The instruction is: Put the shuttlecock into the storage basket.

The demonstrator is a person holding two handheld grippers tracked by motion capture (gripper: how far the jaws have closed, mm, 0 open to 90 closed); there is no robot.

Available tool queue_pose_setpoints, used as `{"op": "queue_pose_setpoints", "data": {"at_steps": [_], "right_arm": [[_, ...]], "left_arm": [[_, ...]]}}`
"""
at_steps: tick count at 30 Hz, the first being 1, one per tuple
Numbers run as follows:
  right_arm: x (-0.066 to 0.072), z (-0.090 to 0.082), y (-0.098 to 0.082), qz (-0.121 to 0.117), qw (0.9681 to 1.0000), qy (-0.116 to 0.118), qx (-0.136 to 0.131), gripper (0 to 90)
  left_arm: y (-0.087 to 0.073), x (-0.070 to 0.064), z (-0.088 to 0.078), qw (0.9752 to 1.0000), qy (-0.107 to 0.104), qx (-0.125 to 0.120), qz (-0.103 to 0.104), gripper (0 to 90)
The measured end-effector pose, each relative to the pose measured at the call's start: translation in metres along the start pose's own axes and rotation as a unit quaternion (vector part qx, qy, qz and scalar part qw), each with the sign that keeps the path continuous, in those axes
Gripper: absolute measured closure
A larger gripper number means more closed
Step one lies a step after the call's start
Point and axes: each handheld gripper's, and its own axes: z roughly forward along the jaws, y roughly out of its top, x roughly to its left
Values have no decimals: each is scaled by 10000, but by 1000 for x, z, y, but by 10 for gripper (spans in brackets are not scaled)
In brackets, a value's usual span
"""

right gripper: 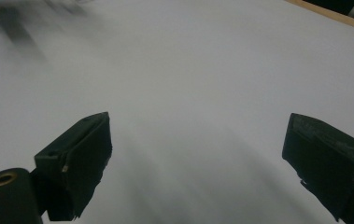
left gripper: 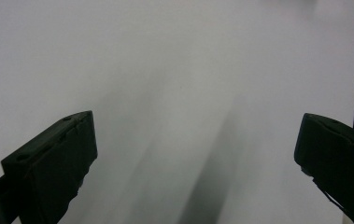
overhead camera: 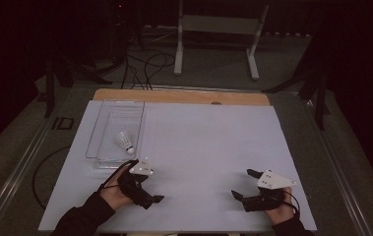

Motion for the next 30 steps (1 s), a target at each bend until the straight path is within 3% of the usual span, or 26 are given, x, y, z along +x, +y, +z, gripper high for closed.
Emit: {"op": "queue_pose_setpoints", "data": {"at_steps": [12,19,30], "right_arm": [[0,0,0,8,10000,2,12,81],[0,0,0,16,10000,3,17,82],[0,0,0,-4,10000,-7,28,81]], "left_arm": [[-18,3,-11,9996,195,-141,-155,1],[-31,5,-16,9993,288,-102,-235,1],[-49,11,-28,9958,636,-263,-611,1]]}}
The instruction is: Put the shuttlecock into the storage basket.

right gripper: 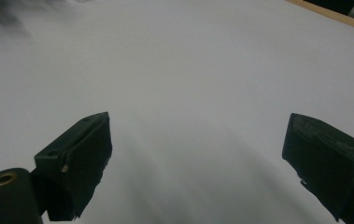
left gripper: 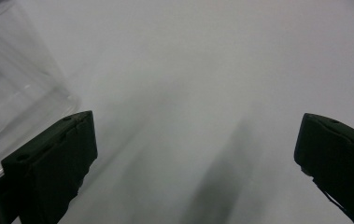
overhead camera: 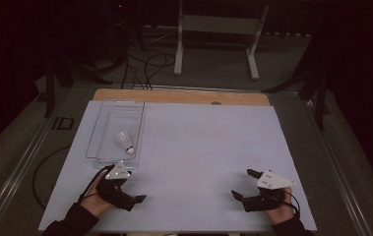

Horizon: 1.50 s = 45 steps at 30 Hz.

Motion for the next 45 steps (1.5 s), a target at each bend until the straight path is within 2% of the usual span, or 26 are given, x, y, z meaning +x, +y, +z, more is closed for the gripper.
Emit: {"op": "queue_pose_setpoints", "data": {"at_steps": [4,8,13,15,22,27,45], "right_arm": [[0,0,0,-7,10000,0,5,82],[0,0,0,-10,10000,2,4,81],[0,0,0,-20,10000,1,3,81],[0,0,-1,-20,10000,8,24,81],[0,1,-2,-15,10000,25,37,82],[0,2,-3,-19,10000,45,47,81],[0,2,-1,-41,10000,22,36,82]], "left_arm": [[-4,-1,-2,9998,155,-31,-82,2],[-10,-2,-2,9998,158,-70,-116,1],[-14,0,-2,9993,198,-238,-210,2],[-15,0,-3,9990,251,-347,-157,2],[-17,3,2,9986,355,-322,-220,2],[-17,3,4,9975,532,-353,-312,2],[-19,1,9,9977,480,-328,-343,2]]}}
